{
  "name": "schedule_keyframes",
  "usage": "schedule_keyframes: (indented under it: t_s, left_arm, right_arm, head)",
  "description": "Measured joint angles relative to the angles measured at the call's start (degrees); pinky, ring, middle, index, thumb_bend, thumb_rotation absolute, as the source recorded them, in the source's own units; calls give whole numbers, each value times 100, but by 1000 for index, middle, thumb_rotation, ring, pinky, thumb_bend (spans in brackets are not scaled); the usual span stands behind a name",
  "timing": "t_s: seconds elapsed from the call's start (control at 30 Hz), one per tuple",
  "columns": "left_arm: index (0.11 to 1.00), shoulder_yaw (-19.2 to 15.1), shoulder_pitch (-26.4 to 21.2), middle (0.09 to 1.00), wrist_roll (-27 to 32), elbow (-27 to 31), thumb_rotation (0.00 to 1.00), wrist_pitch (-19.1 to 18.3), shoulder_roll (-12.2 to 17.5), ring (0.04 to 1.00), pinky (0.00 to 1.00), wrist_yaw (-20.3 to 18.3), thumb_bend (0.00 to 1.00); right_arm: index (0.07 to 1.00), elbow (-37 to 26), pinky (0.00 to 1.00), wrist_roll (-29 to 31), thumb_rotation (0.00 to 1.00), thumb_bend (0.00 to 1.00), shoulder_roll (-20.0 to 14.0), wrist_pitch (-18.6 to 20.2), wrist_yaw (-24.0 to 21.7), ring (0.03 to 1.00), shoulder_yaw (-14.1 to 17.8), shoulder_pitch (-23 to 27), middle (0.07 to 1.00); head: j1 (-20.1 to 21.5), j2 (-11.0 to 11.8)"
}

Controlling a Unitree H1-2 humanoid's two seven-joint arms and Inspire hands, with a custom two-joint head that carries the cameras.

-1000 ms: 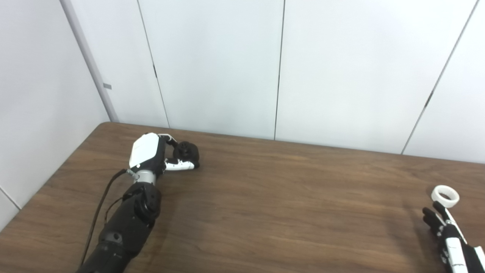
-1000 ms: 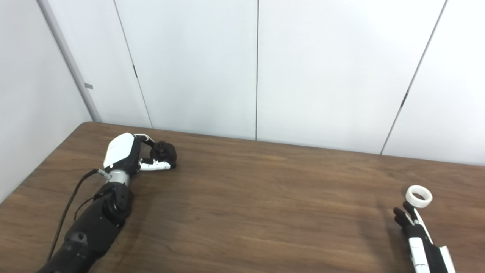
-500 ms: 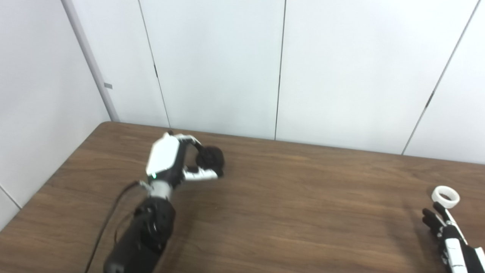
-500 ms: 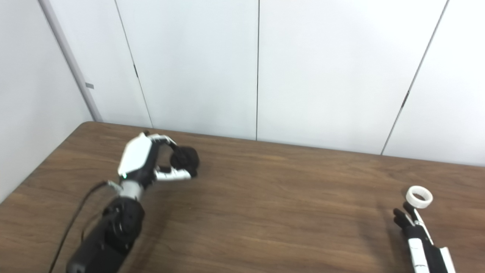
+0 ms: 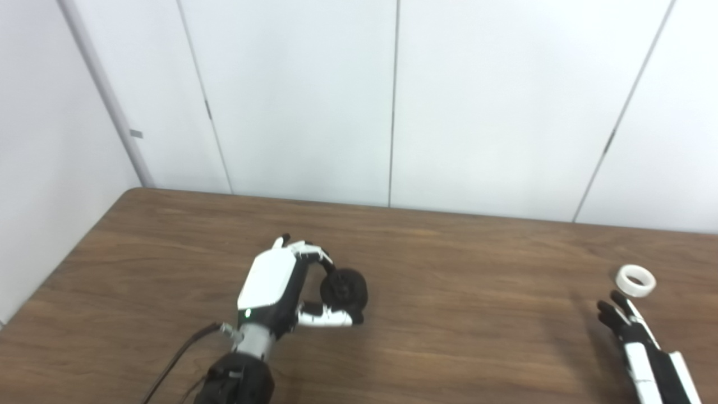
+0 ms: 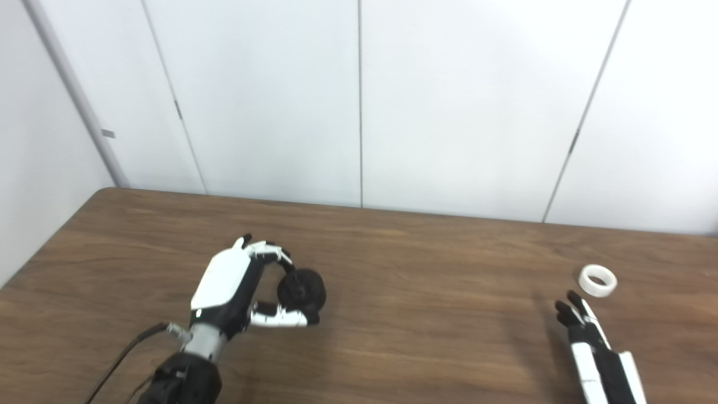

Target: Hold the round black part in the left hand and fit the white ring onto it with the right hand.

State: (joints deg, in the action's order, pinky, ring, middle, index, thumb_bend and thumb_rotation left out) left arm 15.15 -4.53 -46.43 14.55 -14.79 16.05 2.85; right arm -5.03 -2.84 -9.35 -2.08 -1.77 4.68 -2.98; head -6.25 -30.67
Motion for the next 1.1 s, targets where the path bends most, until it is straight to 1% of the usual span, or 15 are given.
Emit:
schedule_keyframes:
  t_s: [0.1,0.13,0.2,0.27,0.33,0.4,0.57,0.7,0.73,0.83,0.93,1.1]
  left_arm:
    - [484,168,213,758,-189,75,53,226,-1,873,1000,-67,523]
    - [484,228,273,757,-253,114,53,247,-5,871,1000,-82,523]
    - [484,340,404,757,-393,211,53,384,-41,866,1000,-94,524]
    - [484,460,484,758,-490,266,53,510,-104,863,1000,-93,524]
    - [484,584,552,762,-560,264,51,649,-167,874,1000,-103,524]
    - [484,680,622,767,-656,258,52,769,-208,887,1000,-114,524]
    - [484,684,790,778,-697,181,52,997,-249,898,1000,-97,524]
    - [485,647,914,786,-609,25,52,1257,-274,902,1000,-40,523]
    - [485,634,948,790,-557,-28,53,1318,-281,905,1000,-21,523]
    - [485,612,987,795,-497,-59,55,1414,-286,904,1000,31,523]
    - [485,593,1022,799,-484,-129,56,1553,-285,904,1000,104,523]
    - [486,614,1079,801,-490,-172,55,1580,-291,903,1000,112,522]
  right_arm:
    - [941,-105,971,-66,991,566,74,145,71,912,-55,-50,900]
    - [942,-126,972,-79,989,560,100,190,100,912,-74,-55,901]
    - [939,-174,958,-108,992,547,184,251,188,906,-96,-60,895]
    - [944,-262,970,-135,998,529,264,373,250,909,-116,-59,898]
    - [944,-320,974,-169,1000,514,311,457,275,911,-181,-59,901]
    - [941,-428,961,-223,1000,530,361,584,303,911,-229,-59,903]
    - [935,-672,960,-326,1000,531,460,886,375,916,-321,-57,904]
    - [933,-844,949,-417,1000,535,492,1122,384,918,-409,-59,899]
    - [934,-881,945,-427,1000,528,500,1192,382,920,-426,-60,901]
    - [934,-960,948,-447,1000,503,512,1331,391,919,-446,-59,904]
    - [932,-1056,954,-430,1000,494,514,1448,366,911,-457,-70,903]
    - [928,-1177,966,-411,1000,515,493,1641,305,919,-442,-72,903]
  head:
    - [281,-193]
    - [282,-194]
    - [457,-316]
    - [458,-317]
    - [615,-430]
    - [747,-545]
    - [967,-738]
    - [1099,-879]
    - [1099,-879]
    - [1222,-1028]
    - [1258,-1073]
    - [1284,-1178]
